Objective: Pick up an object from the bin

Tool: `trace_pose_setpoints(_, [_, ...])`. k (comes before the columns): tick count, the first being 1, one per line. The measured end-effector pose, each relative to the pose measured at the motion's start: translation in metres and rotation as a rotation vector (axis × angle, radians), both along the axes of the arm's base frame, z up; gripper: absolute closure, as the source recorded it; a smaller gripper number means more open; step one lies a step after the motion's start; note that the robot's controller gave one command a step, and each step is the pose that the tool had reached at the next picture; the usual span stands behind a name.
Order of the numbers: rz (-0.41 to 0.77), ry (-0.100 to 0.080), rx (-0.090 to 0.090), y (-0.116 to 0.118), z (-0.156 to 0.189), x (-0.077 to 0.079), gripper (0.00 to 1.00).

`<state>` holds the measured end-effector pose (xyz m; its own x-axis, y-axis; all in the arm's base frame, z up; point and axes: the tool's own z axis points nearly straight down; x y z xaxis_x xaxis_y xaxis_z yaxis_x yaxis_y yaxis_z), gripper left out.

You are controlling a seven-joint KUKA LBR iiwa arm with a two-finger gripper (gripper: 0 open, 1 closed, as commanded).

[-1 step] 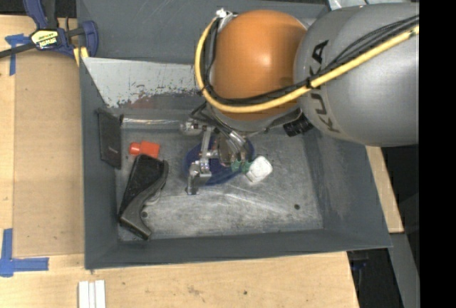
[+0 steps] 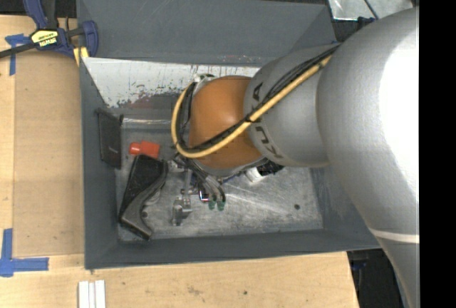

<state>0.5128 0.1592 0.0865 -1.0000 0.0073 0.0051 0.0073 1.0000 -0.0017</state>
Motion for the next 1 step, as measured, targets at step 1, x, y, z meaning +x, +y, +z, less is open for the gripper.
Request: trace_pose_setpoints(1, [-0.072,0.011,-0.02,0.0701,0.0174,0.0478,0.0])
